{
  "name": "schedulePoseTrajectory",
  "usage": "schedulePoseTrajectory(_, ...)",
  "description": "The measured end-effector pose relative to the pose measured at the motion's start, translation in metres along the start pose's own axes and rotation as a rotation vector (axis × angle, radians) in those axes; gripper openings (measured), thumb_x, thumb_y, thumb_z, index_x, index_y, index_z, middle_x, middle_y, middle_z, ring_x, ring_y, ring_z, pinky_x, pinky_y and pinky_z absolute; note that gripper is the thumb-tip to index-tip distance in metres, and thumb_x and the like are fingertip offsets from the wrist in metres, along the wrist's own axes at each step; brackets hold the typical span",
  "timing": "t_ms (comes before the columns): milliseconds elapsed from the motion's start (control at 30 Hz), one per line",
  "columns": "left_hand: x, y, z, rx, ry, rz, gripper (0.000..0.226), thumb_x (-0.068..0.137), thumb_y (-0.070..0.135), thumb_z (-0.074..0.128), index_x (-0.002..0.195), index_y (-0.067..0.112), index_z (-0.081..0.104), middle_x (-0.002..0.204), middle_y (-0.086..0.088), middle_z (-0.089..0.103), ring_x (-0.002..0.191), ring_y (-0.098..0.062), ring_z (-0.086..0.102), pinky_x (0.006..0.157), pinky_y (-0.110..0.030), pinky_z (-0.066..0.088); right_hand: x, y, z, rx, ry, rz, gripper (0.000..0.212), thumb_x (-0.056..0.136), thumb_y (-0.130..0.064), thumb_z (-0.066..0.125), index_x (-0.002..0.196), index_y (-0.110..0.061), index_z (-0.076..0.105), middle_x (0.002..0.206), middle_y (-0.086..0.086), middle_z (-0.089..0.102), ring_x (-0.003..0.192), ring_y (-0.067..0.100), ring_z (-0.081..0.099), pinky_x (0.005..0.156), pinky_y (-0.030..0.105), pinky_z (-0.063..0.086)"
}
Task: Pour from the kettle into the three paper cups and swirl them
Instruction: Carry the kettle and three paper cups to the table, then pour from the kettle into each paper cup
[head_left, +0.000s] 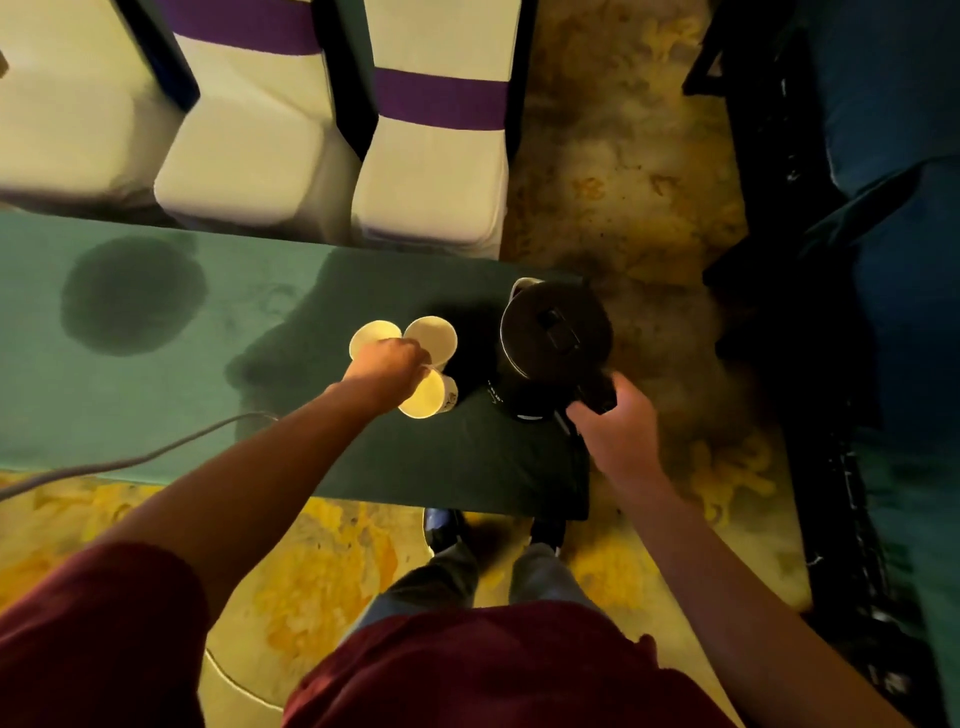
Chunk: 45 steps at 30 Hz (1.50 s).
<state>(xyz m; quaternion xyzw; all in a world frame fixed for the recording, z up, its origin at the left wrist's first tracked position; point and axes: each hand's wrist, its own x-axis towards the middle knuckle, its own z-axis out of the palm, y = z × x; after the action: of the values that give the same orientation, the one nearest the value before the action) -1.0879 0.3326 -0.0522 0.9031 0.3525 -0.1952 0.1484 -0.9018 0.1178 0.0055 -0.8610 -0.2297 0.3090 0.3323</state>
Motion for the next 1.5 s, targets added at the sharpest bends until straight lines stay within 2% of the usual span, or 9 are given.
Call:
schedulePoseTrajectory(100,-0.002,-0.007,0.002,-0.005,-0.006,0.027,0.032,0.099,0.026,0.052,0.127,0.022,0.066,0.125,-0.005,0.068,0.108,-0.028,0.067,0.087,-0.041,0.056,0.001,0.002,0.002,-0.004,-0.021,0.039,0.034,0.083,-0.024,0.074,0.113,-0.024,0.057,0.099,-0.007,0.063,0.099,0.018,0.067,0.069,0.021,0.052)
schedulePoseTrajectory(167,-0.004,-0.011,0.002,0.026,-0.003,0.050,0.032,0.100,0.027,0.051,0.128,0.022,0.066,0.127,-0.004,0.067,0.109,-0.027,0.067,0.088,-0.042,0.056,-0.003,-0.004,0.000,-0.024,0.045,0.060,0.064,0.082,-0.032,0.076,0.136,-0.016,0.047,0.122,0.002,0.060,0.117,0.022,0.060,0.083,0.029,0.053)
schedulePoseTrajectory(300,-0.009,-0.020,0.004,0.055,-0.003,0.053,0.034,0.100,0.027,0.050,0.131,0.023,0.064,0.130,-0.003,0.065,0.112,-0.028,0.065,0.089,-0.042,0.053,-0.032,-0.030,0.002,-0.163,0.386,-0.471,0.065,0.081,-0.022,0.068,0.139,-0.003,0.047,0.140,0.014,0.051,0.131,0.027,0.050,0.107,0.040,0.045)
schedulePoseTrajectory(400,-0.012,-0.027,0.010,0.017,-0.004,0.045,0.036,0.098,0.031,0.056,0.133,0.026,0.062,0.132,-0.004,0.064,0.112,-0.029,0.066,0.091,-0.046,0.053,-0.054,-0.053,0.031,-0.027,0.118,-0.607,0.051,0.083,-0.015,0.066,0.132,-0.006,0.055,0.123,0.005,0.059,0.111,0.015,0.060,0.091,0.029,0.051)
schedulePoseTrajectory(500,-0.013,-0.032,0.010,-0.004,0.005,0.066,0.044,0.096,0.033,0.059,0.139,0.022,0.056,0.137,-0.004,0.060,0.114,-0.029,0.064,0.092,-0.044,0.052,-0.061,-0.054,0.066,-0.103,-0.134,-0.546,0.051,0.084,-0.025,0.064,0.133,-0.016,0.054,0.120,-0.005,0.060,0.104,0.007,0.060,0.084,0.035,0.055)
schedulePoseTrajectory(867,-0.034,-0.050,0.023,-0.161,0.105,0.135,0.072,0.092,0.040,0.064,0.152,0.013,0.034,0.153,-0.009,0.042,0.122,-0.034,0.059,0.099,-0.049,0.050,-0.017,-0.033,0.135,-0.696,-0.416,-0.444,0.067,0.094,-0.040,0.059,0.153,-0.036,0.028,0.121,0.008,0.061,0.108,0.027,0.063,0.082,0.042,0.057)
schedulePoseTrajectory(1067,-0.043,-0.055,0.024,-0.221,0.145,0.124,0.061,0.100,0.035,0.052,0.154,0.013,0.033,0.158,-0.009,0.037,0.126,-0.035,0.056,0.101,-0.047,0.048,-0.002,-0.032,0.153,-0.684,-0.359,-0.417,0.029,0.098,-0.034,0.053,0.121,-0.021,0.067,0.109,0.006,0.073,0.102,0.027,0.068,0.078,0.039,0.057)
schedulePoseTrajectory(1267,-0.052,-0.058,0.025,-0.200,0.288,0.167,0.059,0.092,0.006,0.060,0.148,0.007,0.043,0.149,-0.015,0.049,0.111,-0.041,0.066,0.082,-0.049,0.057,-0.005,-0.023,0.147,-0.648,-0.363,-0.427,0.026,0.098,-0.037,0.052,0.105,-0.021,0.071,0.094,0.002,0.074,0.087,0.022,0.069,0.069,0.034,0.057)
schedulePoseTrajectory(1500,-0.075,-0.059,0.023,-0.152,0.274,0.168,0.044,0.092,0.007,0.060,0.135,0.016,0.056,0.118,-0.008,0.071,0.096,-0.033,0.071,0.074,-0.042,0.056,-0.013,-0.007,0.139,-0.599,-0.319,-0.351,0.027,0.096,-0.039,0.051,0.099,-0.020,0.070,0.093,0.003,0.074,0.085,0.023,0.069,0.068,0.035,0.056)
